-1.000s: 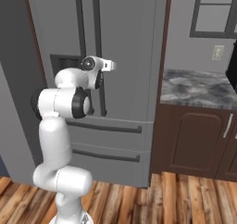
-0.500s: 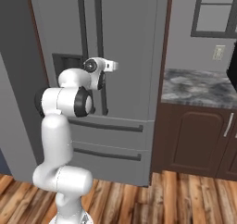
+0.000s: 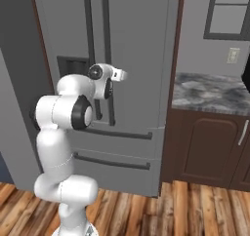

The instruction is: Take the cupcakes from the fridge and place them on the empty tray on the dining counter.

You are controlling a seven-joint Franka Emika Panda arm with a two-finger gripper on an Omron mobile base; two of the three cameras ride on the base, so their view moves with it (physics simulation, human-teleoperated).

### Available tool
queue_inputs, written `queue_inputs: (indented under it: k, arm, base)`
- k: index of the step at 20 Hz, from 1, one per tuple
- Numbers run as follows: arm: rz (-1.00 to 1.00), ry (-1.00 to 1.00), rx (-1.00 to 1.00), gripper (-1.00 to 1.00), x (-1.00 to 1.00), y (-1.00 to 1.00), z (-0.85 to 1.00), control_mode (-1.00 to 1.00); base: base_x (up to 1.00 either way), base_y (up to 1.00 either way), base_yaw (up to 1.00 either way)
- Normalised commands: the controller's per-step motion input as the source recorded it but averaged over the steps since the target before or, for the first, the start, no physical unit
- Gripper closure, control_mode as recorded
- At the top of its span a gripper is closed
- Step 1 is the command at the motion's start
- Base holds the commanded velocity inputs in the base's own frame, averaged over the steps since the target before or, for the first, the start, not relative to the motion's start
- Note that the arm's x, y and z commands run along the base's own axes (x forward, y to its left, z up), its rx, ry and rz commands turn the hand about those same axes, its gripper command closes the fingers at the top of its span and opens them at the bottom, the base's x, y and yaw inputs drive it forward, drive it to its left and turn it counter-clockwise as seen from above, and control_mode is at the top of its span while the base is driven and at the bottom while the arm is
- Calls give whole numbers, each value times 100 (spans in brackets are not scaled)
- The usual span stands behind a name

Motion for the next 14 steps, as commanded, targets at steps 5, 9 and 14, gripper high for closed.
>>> queue_inputs:
  k: [5, 9, 14]
  arm:
    - [0, 0, 16, 100, -100, -100, 0, -100]
    - [0, 0, 14, 100, -100, -100, 0, -100]
    - [0, 0, 14, 100, -100, -100, 0, -100]
  base:
    - [0, 0, 0]
    - [0, 0, 0]
    - [0, 0, 0]
